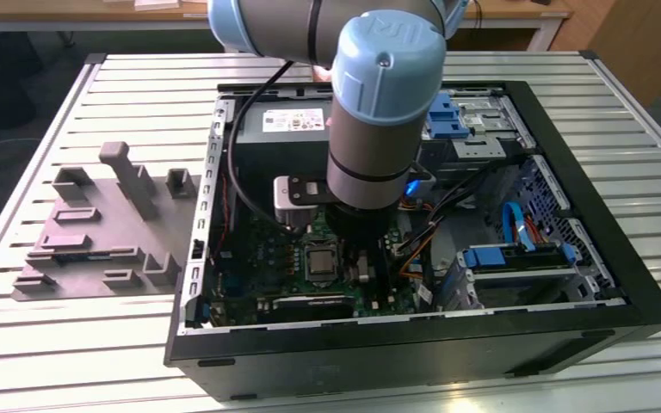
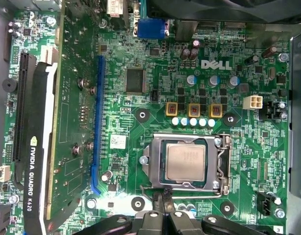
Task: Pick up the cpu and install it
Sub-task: 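Install the first cpu locking lever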
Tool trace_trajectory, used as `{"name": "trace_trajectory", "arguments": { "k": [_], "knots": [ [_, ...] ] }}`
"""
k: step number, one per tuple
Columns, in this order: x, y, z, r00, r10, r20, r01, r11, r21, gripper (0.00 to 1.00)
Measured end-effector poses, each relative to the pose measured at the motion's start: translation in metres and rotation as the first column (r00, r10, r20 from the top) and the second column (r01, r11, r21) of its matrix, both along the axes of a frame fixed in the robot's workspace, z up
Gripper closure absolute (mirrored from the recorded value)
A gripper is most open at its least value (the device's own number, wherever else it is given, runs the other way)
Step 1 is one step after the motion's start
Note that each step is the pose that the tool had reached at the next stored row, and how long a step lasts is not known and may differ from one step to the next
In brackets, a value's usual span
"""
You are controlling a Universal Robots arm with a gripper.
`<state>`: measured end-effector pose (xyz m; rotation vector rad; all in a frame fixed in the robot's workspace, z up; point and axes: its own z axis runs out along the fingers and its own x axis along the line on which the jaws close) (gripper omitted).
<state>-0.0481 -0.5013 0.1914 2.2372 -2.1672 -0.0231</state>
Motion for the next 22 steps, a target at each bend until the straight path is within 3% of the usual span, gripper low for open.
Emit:
{"name": "trace_trajectory", "arguments": {
  "k": [16, 22],
  "knots": [
    [0.0023, 0.0, -0.0025, 1.0, 0.0, 0.0009, 0.0, 1.0, 0.0048, 0.89],
    [0.0023, 0.0, -0.0033, 1.0, 0.0, 0.0009, 0.0, 0.9999, 0.0112, 0.89]
  ]
}}
